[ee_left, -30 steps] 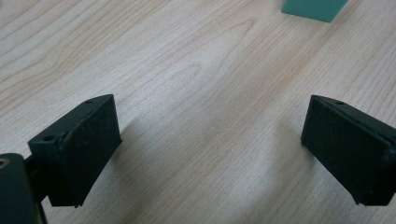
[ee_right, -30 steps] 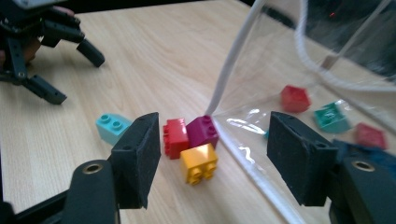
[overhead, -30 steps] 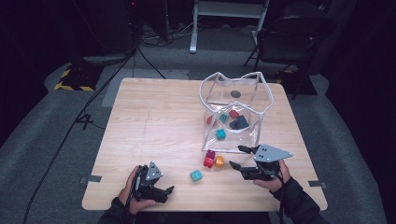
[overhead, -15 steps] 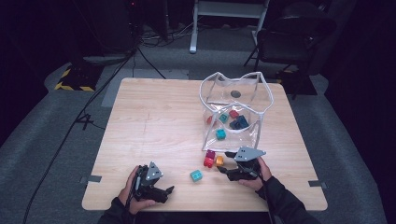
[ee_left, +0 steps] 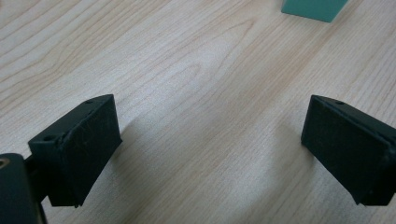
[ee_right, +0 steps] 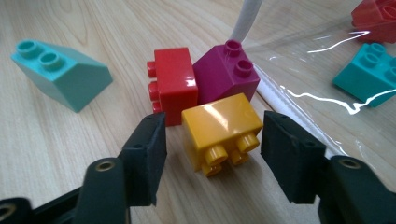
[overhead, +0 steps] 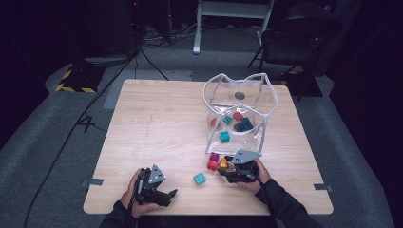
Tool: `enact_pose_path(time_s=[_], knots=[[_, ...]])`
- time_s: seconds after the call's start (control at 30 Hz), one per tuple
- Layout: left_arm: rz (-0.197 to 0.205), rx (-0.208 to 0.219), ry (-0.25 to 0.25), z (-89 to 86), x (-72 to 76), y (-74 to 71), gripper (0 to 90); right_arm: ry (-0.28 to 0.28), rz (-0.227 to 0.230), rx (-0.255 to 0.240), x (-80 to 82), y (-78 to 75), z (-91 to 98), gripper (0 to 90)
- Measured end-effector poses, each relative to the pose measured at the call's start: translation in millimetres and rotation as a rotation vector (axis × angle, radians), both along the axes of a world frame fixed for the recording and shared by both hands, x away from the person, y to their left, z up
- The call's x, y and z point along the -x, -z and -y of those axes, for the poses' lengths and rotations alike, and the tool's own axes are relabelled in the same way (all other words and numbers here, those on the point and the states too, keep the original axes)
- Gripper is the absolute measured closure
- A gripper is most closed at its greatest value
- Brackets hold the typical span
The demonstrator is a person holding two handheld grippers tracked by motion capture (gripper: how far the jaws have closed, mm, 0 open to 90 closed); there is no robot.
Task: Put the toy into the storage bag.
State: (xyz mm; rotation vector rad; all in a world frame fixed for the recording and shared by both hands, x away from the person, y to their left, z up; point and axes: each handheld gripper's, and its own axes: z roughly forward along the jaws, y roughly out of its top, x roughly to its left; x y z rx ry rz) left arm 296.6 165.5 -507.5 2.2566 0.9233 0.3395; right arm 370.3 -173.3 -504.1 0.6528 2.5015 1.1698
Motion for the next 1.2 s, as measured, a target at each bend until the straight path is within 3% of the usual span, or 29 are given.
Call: enact_pose_path(time_s=[0.1, 0.2, 0.7, 1.2], knots=[[0.000, 0.001, 0.001, 0.0, 0.0, 0.1, 4.9, -0.006, 0.050, 0.038, 5.3, 2.0, -3.7, 52.1], [0.001, 0.000, -0.002, 0.1, 0.1, 0.0, 4.9, -0.016, 0.078, 0.042, 9.0, 2.0, -3.2, 58.3], [0.000, -0.001, -0.003, 0.1, 0.2, -0.2, 4.8, -0.007, 0.037, -0.028, 23.1, -8.7, 30.2, 58.9], [-0.001, -0.001, -0.005, 0.1, 0.4, -0.2, 4.8, 0.045, 0.086, -0.099, 32.2, -39.1, 59.3, 58.9]])
